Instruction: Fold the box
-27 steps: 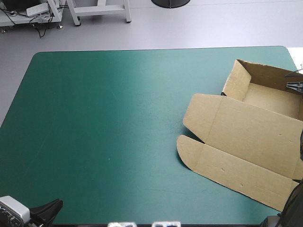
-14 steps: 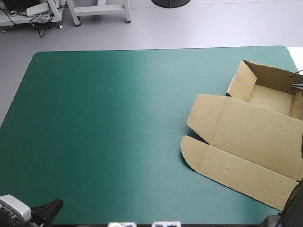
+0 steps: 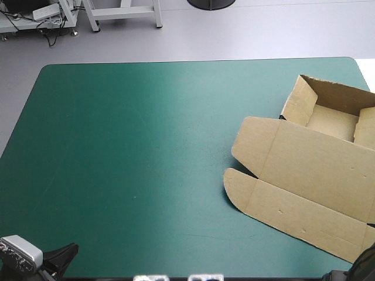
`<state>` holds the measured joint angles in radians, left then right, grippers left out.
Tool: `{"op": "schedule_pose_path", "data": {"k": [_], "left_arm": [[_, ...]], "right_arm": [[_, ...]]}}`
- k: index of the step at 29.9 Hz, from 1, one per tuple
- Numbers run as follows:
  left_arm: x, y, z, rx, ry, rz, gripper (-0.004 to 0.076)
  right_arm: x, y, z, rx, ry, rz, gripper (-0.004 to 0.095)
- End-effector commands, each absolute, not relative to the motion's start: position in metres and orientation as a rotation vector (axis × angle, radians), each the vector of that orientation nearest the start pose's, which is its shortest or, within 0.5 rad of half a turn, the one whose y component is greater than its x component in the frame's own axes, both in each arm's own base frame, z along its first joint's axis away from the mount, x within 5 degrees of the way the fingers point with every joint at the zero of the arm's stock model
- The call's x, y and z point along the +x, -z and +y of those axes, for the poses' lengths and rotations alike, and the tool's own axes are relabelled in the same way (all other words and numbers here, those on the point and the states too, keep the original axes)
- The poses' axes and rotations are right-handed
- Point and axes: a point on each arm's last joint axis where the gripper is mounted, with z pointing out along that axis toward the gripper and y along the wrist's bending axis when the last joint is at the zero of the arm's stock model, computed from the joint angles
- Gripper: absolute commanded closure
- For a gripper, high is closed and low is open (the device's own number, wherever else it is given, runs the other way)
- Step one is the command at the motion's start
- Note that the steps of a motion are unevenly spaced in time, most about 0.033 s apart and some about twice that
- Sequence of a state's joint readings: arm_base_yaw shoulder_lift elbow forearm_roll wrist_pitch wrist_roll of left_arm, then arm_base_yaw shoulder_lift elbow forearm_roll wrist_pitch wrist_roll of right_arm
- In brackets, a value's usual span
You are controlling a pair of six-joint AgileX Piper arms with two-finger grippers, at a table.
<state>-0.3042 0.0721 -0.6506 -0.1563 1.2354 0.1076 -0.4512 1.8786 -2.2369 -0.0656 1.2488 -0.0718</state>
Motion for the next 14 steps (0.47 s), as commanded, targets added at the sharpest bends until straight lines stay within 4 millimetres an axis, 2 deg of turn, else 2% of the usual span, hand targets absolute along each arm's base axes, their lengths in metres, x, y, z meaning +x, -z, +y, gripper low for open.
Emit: {"op": "schedule_pose_path", "data": {"k": [1,4,6,8,11,14], "left_arm": [[-0.016,-0.315,-0.008,0.499,0.279,2.029,0.0733],[-0.014,-0.315,-0.007,0.501,0.261,2.016,0.0733],[-0.012,-0.311,-0.008,0.532,0.242,2.019,0.0733],[-0.009,-0.303,-0.009,0.566,0.224,2.035,0.0733],[-0.004,-0.295,-0.012,0.565,0.246,2.047,0.0733],[0.000,-0.294,-0.014,0.546,0.265,2.008,0.0733]], "right_arm": [[0.301,-0.520,-0.139,0.344,0.233,2.141,0.0905],[0.269,-0.554,-0.106,0.255,0.061,2.019,0.0906],[0.242,-0.574,-0.086,0.192,0.005,1.941,0.0906],[0.217,-0.587,-0.071,0.163,-0.011,1.891,0.0906],[0.180,-0.592,-0.051,0.147,-0.016,1.861,0.0906],[0.149,-0.579,-0.036,0.141,-0.012,1.883,0.0906]]}}
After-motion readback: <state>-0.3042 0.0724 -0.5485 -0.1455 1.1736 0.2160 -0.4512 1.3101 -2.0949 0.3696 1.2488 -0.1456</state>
